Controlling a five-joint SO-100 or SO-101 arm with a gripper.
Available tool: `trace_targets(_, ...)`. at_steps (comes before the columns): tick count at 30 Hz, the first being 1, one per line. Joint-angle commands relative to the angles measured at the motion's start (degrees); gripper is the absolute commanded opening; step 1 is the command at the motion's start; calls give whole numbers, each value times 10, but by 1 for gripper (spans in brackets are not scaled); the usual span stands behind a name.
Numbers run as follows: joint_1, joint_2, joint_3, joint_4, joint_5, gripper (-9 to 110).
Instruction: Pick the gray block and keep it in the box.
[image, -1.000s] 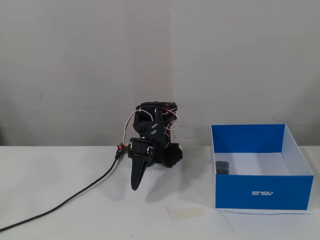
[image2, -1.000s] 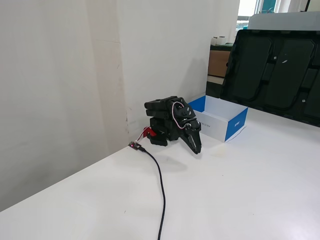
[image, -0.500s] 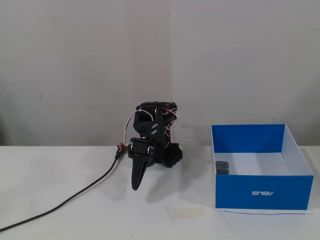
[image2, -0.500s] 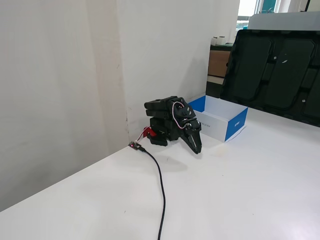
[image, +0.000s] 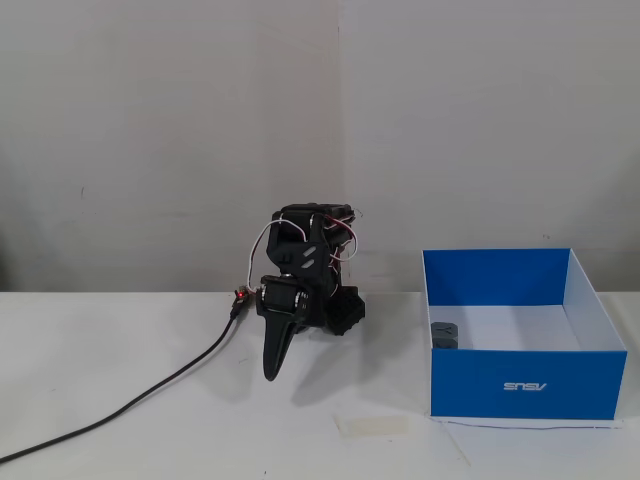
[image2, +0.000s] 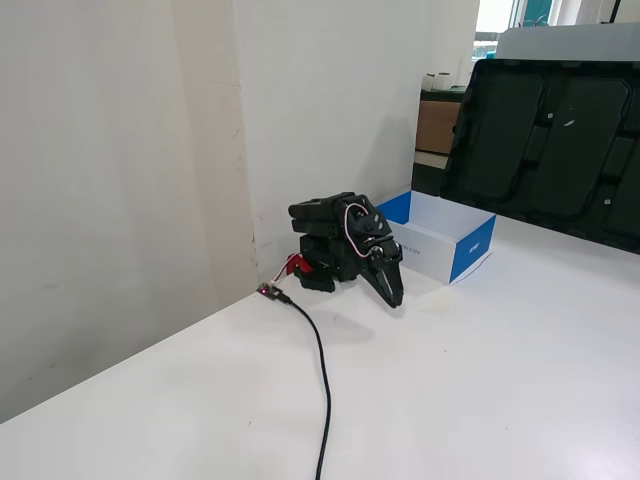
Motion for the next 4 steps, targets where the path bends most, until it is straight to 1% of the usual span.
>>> trace_targets(1, 2, 68, 7, 3, 6, 0)
trace_targets(4, 2, 68, 7, 3, 6, 0)
